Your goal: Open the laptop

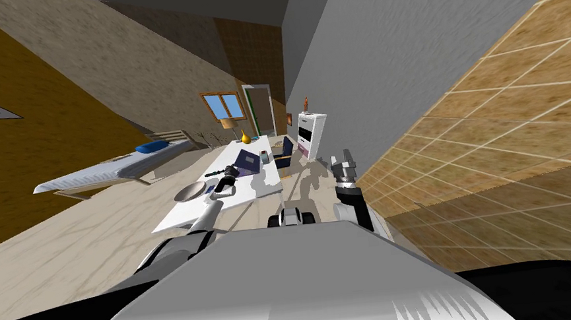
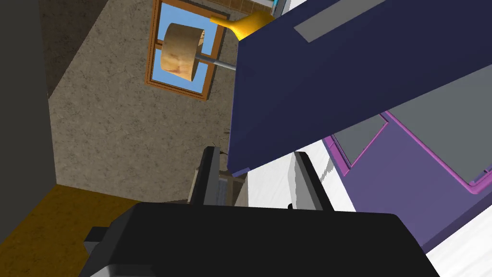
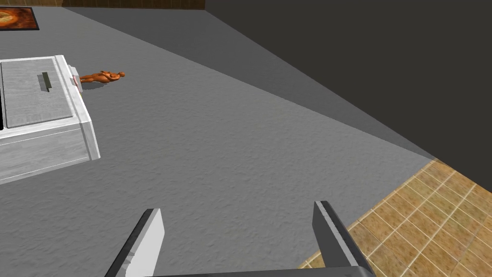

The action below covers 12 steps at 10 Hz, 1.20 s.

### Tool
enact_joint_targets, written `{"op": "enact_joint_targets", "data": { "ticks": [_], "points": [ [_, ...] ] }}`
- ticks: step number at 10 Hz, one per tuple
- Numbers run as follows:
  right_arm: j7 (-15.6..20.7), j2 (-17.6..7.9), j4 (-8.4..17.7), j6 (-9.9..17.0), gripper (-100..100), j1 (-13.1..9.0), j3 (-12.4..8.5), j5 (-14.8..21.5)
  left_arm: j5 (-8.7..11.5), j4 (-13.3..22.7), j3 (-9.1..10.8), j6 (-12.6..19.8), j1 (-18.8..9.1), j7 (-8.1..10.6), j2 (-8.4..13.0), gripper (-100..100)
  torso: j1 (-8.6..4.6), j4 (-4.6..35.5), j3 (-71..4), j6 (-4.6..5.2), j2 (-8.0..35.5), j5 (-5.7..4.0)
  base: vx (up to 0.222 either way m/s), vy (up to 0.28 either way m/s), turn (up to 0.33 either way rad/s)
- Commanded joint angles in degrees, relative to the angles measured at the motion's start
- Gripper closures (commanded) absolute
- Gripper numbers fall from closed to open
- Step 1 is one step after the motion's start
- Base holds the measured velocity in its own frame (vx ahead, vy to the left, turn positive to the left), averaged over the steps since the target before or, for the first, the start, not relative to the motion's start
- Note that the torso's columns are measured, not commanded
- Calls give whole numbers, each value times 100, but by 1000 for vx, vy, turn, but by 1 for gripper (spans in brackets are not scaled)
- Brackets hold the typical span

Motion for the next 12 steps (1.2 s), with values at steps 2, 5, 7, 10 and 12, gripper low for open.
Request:
{"op": "enact_joint_targets", "data": {
  "ticks": [2, 5, 7, 10, 12],
  "points": [
    [0, -1, 0, 0, 0, 0, -1, 0, 266, 70, 2, -439, 213, 292, -495, 100, 30, 4, 6, -3, 9, 6, 23, 138, -36],
    [0, 1, 0, 0, 0, -1, 1, 0, 328, -185, 18, 77, 68, 382, -91, -100, -18, 10, 19, -9, 30, -9, -25, -23, 2],
    [0, 2, 0, 0, 0, -1, 2, 0, 369, -267, 23, 240, 13, 437, 31, -100, 2, 19, 20, -8, 31, -10, -29, -57, -4],
    [0, 1, 0, 0, 0, -1, 1, 0, 420, -278, -7, 376, -76, 509, 184, -100, 30, 11, 11, -13, 18, 1, -20, -25, -1],
    [0, 1, 0, 0, 0, 0, 1, 0, 421, -267, -12, 402, -86, 516, 199, 0, 34, 7, 10, -12, 13, 7, 0, 0, 0]
  ]
}}
